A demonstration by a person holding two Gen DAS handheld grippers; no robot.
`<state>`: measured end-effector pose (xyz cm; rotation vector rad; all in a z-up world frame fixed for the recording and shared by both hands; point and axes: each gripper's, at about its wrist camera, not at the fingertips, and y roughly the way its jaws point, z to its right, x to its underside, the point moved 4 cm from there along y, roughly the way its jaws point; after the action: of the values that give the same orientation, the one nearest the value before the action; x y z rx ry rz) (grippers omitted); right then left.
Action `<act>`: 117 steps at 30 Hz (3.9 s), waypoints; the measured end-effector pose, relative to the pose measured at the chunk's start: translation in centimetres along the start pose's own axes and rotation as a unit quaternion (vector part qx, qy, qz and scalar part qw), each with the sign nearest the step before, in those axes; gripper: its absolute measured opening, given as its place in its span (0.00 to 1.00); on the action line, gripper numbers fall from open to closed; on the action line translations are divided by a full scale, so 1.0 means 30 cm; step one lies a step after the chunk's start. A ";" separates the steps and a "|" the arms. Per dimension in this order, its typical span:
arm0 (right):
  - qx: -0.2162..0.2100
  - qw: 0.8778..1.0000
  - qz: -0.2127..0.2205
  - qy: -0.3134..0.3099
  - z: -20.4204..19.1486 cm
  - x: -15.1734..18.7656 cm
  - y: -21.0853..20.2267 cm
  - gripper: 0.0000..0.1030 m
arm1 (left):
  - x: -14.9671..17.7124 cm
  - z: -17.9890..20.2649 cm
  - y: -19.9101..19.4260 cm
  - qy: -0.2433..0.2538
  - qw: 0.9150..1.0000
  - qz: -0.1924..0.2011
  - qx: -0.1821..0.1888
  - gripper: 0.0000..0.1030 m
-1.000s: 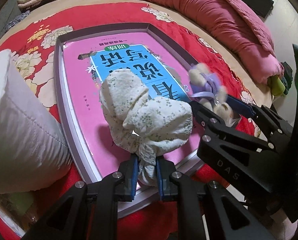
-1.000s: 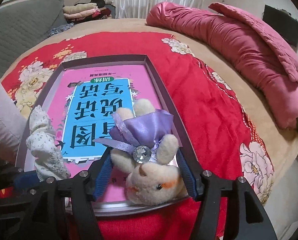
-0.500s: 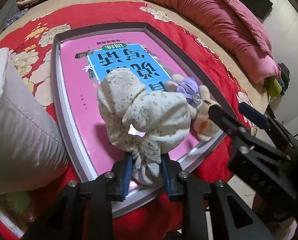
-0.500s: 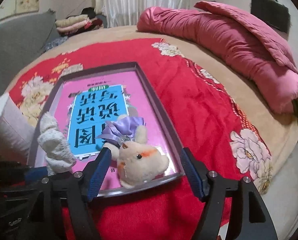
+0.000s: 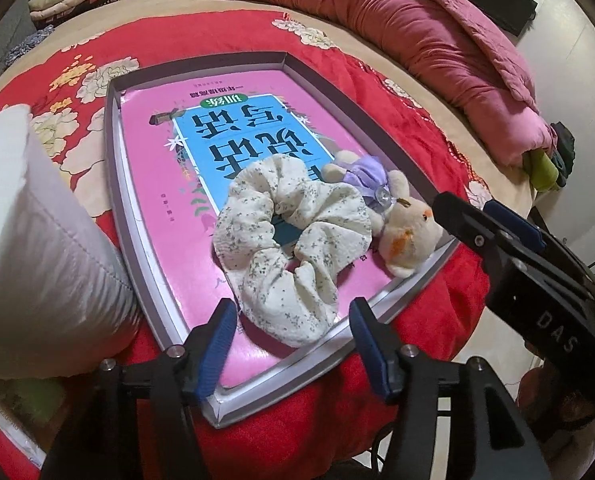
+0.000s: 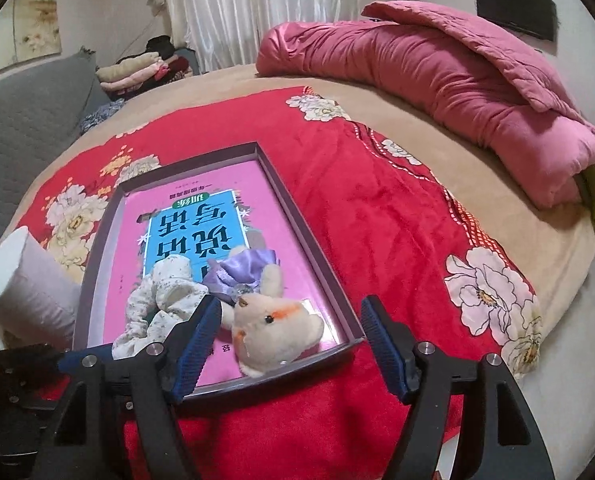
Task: Organize soft objects
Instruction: 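Lower the scrunchie onto the book with the left tool while the right tool releases the bear beside it, then withdraw both open tools from the tray back toward the pile, then grasp the light-blue tissue pack with the left tool while the right tool grasps the yellow snack bag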
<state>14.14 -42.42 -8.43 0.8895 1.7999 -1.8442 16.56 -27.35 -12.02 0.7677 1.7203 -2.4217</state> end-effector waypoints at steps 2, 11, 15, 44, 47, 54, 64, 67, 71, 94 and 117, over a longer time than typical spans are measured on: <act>0.000 1.000 0.001 0.003 0.006 -0.001 -0.003 0.71 | 0.004 0.002 -0.017 0.002 1.000 0.006 0.002 0.58; 0.003 1.000 0.005 0.010 0.018 -0.006 -0.013 0.72 | 0.015 0.024 -0.109 0.005 1.000 0.026 0.007 0.64; 0.005 1.000 0.010 0.009 0.016 -0.012 -0.026 0.72 | 0.021 0.031 -0.169 0.007 0.999 0.047 0.008 0.64; -0.045 0.993 0.065 -0.092 -0.320 -0.057 -0.254 0.73 | 0.196 -0.493 -0.644 -0.151 0.974 0.158 -0.053 0.64; -0.074 0.989 0.068 -0.107 -0.403 -0.048 -0.298 0.73 | 0.224 -0.546 -0.666 -0.167 0.971 0.161 -0.060 0.64; -0.132 0.977 0.070 -0.150 -0.597 -0.013 -0.393 0.73 | 0.291 -0.640 -0.676 -0.192 0.966 0.158 -0.067 0.64; -0.187 0.961 0.043 -0.201 -0.790 0.085 -0.437 0.73 | 0.367 -0.720 -0.647 -0.219 0.963 0.141 -0.070 0.64; -0.191 0.961 0.030 -0.199 -0.802 0.102 -0.427 0.73 | 0.367 -0.717 -0.641 -0.218 0.964 0.139 -0.071 0.64; -0.187 0.961 0.018 -0.203 -0.805 0.123 -0.410 0.73 | 0.361 -0.703 -0.629 -0.213 0.965 0.134 -0.069 0.64; -0.187 0.958 -0.062 -0.208 -0.818 0.215 -0.236 0.73 | 0.322 -0.697 -0.384 -0.195 0.974 0.063 -0.094 0.64; -0.188 0.949 -0.119 -0.223 -0.877 0.264 -0.097 0.51 | 0.299 -0.758 -0.310 -0.199 0.976 0.062 -0.064 0.54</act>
<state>10.63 -15.12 -10.76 0.1040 1.9175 -1.5818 13.64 -1.40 -13.49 0.3306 1.5957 -2.1701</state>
